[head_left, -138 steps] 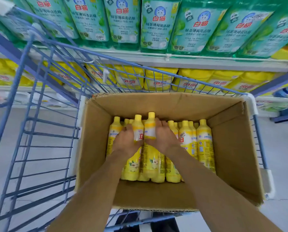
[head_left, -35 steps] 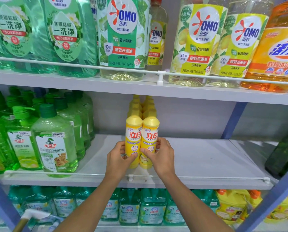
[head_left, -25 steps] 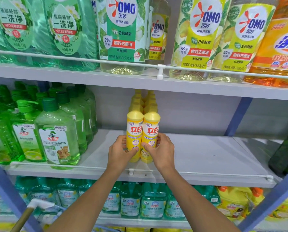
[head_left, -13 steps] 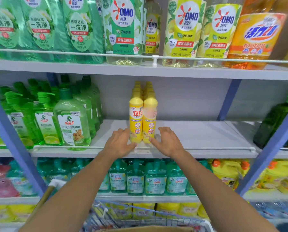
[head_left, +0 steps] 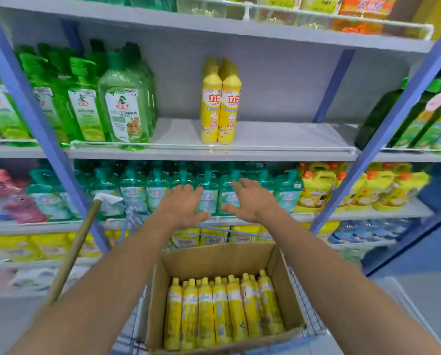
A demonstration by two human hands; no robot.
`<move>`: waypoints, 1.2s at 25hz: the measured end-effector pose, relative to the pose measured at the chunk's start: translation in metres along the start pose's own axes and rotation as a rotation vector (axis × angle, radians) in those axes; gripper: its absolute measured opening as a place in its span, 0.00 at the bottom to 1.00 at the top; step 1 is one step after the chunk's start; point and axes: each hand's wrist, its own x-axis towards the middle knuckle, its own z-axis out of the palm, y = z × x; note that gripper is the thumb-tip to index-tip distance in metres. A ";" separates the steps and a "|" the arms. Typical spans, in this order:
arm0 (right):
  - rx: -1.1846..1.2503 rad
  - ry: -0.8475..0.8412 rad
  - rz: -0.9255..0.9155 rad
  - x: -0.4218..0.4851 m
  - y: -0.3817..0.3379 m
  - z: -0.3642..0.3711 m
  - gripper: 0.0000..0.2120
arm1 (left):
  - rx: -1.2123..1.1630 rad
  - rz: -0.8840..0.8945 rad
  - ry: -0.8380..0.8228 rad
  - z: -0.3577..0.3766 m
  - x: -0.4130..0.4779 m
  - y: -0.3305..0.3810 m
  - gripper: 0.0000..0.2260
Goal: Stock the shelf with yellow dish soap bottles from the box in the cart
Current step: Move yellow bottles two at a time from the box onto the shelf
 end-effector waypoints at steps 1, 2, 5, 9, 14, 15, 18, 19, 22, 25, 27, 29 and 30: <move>0.004 -0.014 0.011 -0.006 -0.001 0.013 0.40 | -0.008 -0.007 -0.029 0.013 -0.008 0.002 0.38; 0.009 -0.031 0.015 -0.009 -0.002 0.026 0.40 | -0.015 -0.013 -0.061 0.025 -0.013 0.003 0.38; 0.047 -0.113 0.022 -0.018 -0.001 0.070 0.38 | -0.061 -0.030 -0.166 0.067 -0.025 0.005 0.37; 0.105 -0.275 0.026 -0.026 0.002 0.145 0.37 | -0.109 -0.087 -0.304 0.139 -0.035 0.008 0.36; 0.164 -0.464 0.074 -0.030 0.030 0.225 0.32 | -0.208 -0.156 -0.509 0.211 -0.033 0.020 0.31; 0.179 -0.471 0.080 -0.028 0.039 0.236 0.32 | -0.237 -0.170 -0.525 0.222 -0.030 0.024 0.31; 0.202 -0.489 0.101 -0.015 0.070 0.268 0.35 | -0.274 -0.201 -0.534 0.256 -0.011 0.033 0.32; 0.215 -0.496 0.118 -0.011 0.079 0.280 0.34 | -0.296 -0.215 -0.538 0.268 -0.004 0.033 0.33; 0.244 -0.529 0.151 -0.006 0.098 0.316 0.33 | -0.339 -0.275 -0.592 0.307 0.005 0.028 0.35; 0.319 -0.595 0.203 0.003 0.116 0.367 0.34 | -0.364 -0.321 -0.645 0.358 0.018 0.016 0.38; 0.363 -0.613 0.258 0.007 0.122 0.394 0.36 | -0.376 -0.341 -0.631 0.383 0.028 0.009 0.37; 0.400 -0.595 0.292 0.014 0.127 0.421 0.36 | -0.414 -0.361 -0.607 0.407 0.040 0.001 0.33; 0.408 -0.591 0.305 0.018 0.127 0.429 0.35 | -0.431 -0.370 -0.603 0.415 0.045 -0.001 0.32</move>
